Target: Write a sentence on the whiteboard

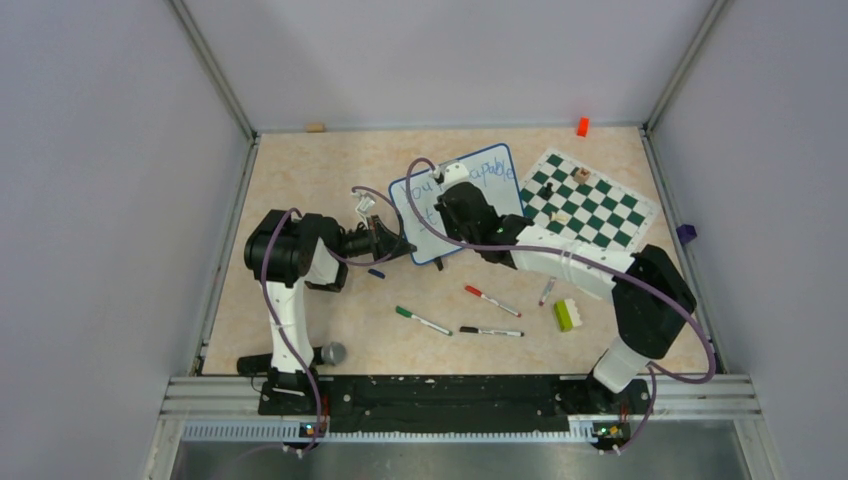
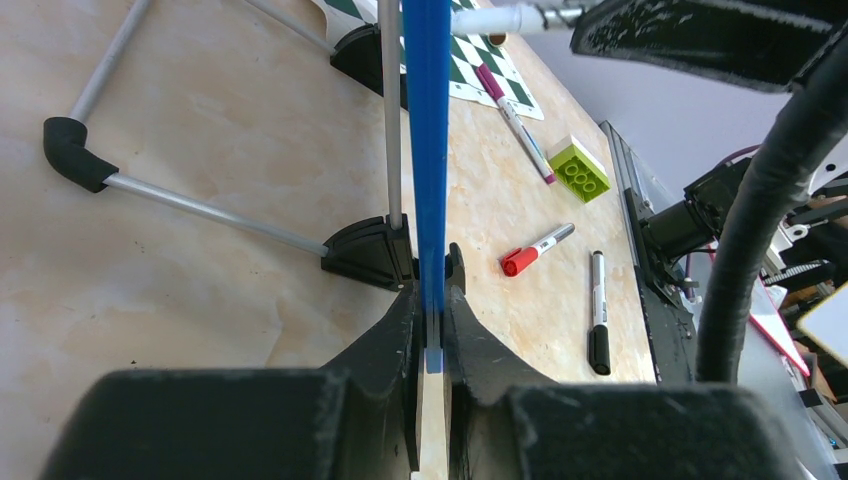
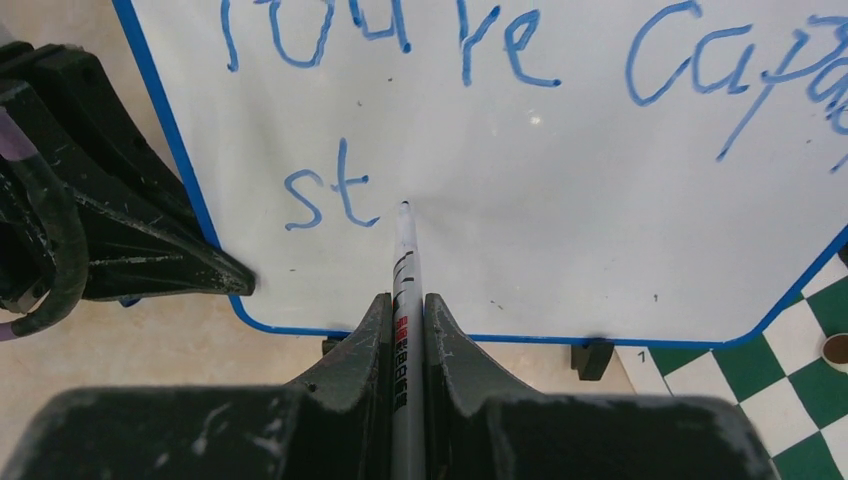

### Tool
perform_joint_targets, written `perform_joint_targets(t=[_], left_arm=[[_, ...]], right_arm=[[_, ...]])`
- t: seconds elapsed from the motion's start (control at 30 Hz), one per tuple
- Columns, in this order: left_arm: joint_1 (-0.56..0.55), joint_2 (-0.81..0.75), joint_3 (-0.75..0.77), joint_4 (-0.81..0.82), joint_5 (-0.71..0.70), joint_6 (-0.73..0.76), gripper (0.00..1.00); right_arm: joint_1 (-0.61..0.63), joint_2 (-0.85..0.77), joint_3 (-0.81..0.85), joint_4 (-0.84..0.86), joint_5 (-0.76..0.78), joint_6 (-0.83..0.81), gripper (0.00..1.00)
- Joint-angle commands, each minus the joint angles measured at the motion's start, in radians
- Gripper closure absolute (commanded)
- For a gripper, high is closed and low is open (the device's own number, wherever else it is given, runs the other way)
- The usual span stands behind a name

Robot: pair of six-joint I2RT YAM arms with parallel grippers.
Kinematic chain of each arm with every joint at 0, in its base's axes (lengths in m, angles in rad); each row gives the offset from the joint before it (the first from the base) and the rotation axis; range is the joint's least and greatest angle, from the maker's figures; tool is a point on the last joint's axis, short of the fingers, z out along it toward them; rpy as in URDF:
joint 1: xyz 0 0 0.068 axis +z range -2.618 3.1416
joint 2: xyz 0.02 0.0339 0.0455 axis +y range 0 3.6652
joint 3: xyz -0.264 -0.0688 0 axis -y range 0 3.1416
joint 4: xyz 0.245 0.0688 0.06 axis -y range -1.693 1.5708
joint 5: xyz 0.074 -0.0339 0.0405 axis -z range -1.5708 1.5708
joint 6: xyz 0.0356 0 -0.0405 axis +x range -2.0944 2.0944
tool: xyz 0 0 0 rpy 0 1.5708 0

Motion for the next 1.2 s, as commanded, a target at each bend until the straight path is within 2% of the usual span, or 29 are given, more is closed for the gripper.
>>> perform_joint_targets(t=[0.0, 0.4, 1.17], left_arm=[[-0.001, -0.034, -0.003, 0.094, 0.043, 0.018, 0.94], [-0.001, -0.037, -0.002, 0.094, 0.046, 0.019, 0.94], [0.0, -0.033, 0.0, 0.094, 0.046, 0.018, 0.94]], right_arm=[[-0.02, -0.067, 0.039, 0.035, 0.014, -0.009, 1.0], [-0.028, -0.023, 0.068, 0.024, -0.047, -0.011, 1.0], [-0.028, 0.045, 0.1, -0.01, -0.02, -0.031, 1.0]])
